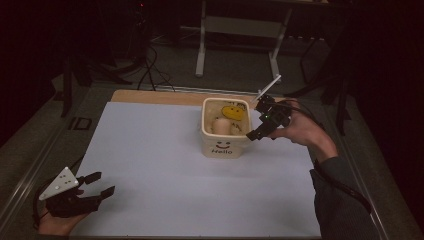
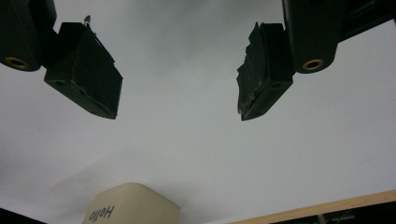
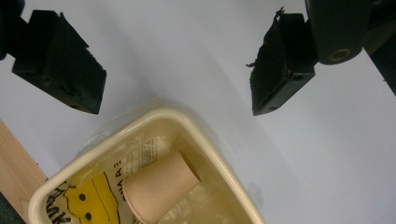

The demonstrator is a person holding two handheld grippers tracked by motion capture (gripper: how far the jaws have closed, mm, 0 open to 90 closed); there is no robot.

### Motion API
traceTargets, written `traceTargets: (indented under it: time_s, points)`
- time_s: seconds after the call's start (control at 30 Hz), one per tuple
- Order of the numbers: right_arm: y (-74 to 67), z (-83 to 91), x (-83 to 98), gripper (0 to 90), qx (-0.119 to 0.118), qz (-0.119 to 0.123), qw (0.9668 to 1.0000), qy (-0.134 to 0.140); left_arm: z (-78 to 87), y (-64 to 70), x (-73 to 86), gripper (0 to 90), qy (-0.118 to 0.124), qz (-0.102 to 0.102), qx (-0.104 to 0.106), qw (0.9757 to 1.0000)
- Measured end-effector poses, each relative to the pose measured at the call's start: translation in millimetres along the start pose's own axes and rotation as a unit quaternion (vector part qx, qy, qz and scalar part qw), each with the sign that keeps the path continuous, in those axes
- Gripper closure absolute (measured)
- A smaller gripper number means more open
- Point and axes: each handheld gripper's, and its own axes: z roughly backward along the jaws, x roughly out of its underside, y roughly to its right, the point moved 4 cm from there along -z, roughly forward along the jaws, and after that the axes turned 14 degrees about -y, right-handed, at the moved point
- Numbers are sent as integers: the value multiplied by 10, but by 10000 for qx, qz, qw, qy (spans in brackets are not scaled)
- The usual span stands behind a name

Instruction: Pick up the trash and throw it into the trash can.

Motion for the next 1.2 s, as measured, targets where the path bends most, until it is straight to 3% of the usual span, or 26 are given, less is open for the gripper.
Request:
traceTargets:
  time_s: [0.57, 0.8, 1.2]
  points:
    - [-80, -119, 250, 171, -30, -32, 9994, 356, -8, 3, -5, 303, -9, 3, -7, 10000]
    - [-89, -205, 417, 167, -51, -161, 9980, 605, -9, 1, -4, 303, -11, 9, -8, 10000]
    - [-75, -408, 727, 161, 138, -401, 9943, 976, -13, 0, -4, 303, -14, 15, -6, 10000]
